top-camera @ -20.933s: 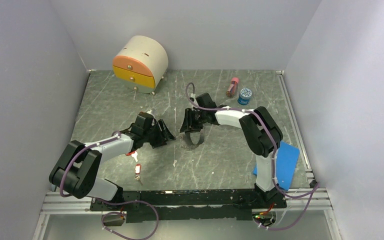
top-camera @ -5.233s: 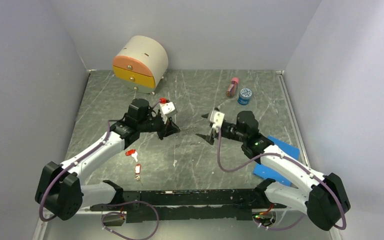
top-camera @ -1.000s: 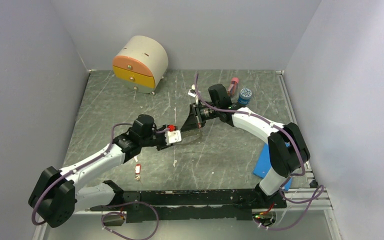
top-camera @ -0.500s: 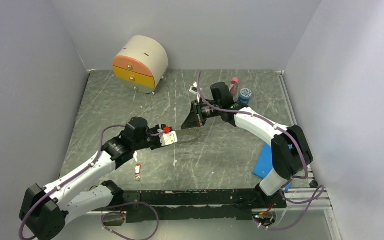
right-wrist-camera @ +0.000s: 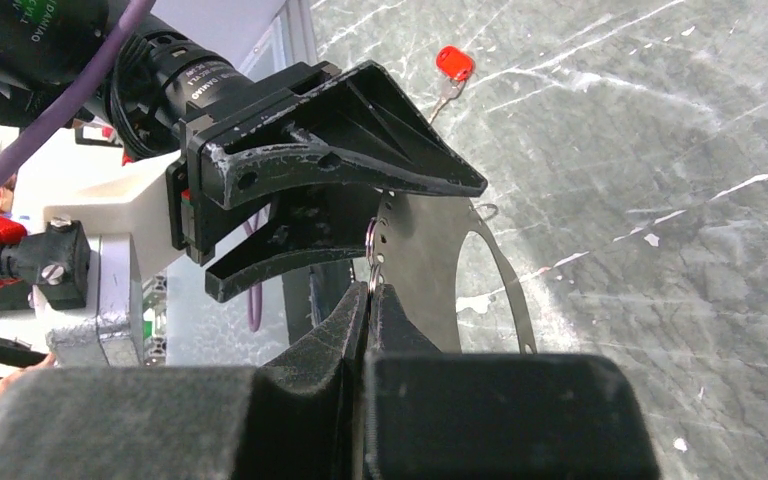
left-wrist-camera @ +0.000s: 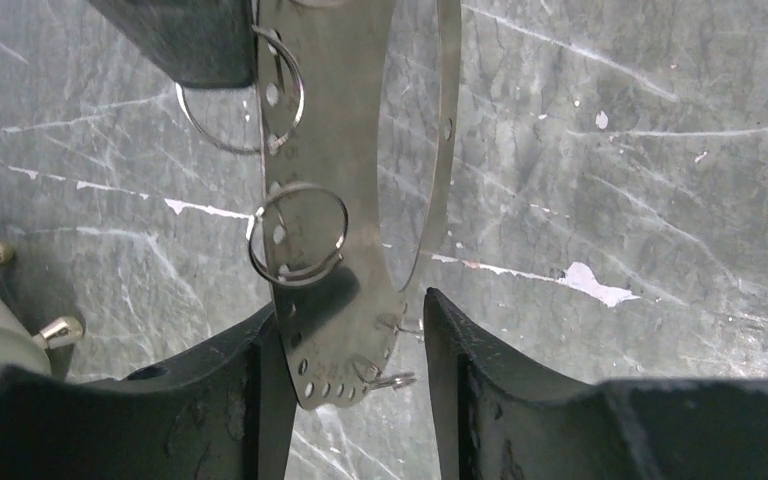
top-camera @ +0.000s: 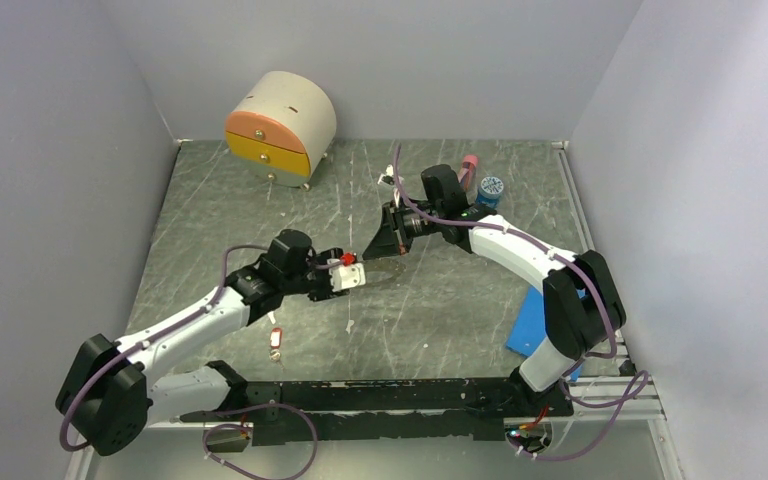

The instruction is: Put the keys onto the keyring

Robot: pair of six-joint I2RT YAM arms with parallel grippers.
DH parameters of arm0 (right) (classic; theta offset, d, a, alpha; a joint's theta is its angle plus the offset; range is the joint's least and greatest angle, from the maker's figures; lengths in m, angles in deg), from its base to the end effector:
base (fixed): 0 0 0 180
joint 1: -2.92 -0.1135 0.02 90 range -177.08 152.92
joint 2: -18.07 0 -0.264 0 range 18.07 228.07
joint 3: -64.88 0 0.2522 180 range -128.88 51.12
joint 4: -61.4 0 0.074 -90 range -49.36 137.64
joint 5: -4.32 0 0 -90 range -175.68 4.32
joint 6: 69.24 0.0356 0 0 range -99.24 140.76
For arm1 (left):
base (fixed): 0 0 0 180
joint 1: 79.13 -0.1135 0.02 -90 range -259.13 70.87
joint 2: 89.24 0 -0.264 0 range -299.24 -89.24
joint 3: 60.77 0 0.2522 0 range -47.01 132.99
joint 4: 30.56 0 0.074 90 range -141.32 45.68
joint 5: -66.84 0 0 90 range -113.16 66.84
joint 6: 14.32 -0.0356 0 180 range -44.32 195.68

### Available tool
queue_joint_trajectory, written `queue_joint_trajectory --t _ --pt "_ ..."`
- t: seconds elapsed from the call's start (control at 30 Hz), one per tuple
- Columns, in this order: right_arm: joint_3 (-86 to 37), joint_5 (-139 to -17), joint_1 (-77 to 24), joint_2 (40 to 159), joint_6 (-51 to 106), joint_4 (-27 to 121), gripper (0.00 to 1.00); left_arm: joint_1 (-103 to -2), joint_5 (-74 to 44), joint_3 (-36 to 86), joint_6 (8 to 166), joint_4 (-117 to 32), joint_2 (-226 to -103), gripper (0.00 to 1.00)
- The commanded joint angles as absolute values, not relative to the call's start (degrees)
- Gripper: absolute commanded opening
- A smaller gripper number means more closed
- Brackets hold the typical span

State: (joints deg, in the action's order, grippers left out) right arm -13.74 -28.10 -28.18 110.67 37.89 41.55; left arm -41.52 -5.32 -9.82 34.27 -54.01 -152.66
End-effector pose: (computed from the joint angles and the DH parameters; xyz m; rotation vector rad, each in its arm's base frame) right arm 0.2876 0.2086 0.2645 -0.8905 2.0649 1.5528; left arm 0.1799 -0.1524 0.2318 1.5163 1.5652 -0.3040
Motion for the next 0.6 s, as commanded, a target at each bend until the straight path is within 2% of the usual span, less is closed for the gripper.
queue_joint_trajectory --t 0.0,0.2,0.37,0.57 --pt "-16.3 -26.2 -27.8 107.5 36.6 42.8 0.00 -41.3 -1.2 -6.2 33.4 -50.2 -154.0 0.49" --pt "-16.5 -27.7 -27.8 107.5 35.6 41.8 0.00 -41.3 2.7 -5.6 33.5 -51.4 -154.1 0.30" --pt "-16.1 -28.3 -27.8 107.0 36.3 43.1 0.00 -41.3 3.6 -4.0 32.7 -56.9 -154.5 0.03" --pt "-15.3 -32.3 -27.8 105.7 37.6 44.8 0.00 -41.3 1.9 -2.7 34.9 -58.9 -154.0 0.02"
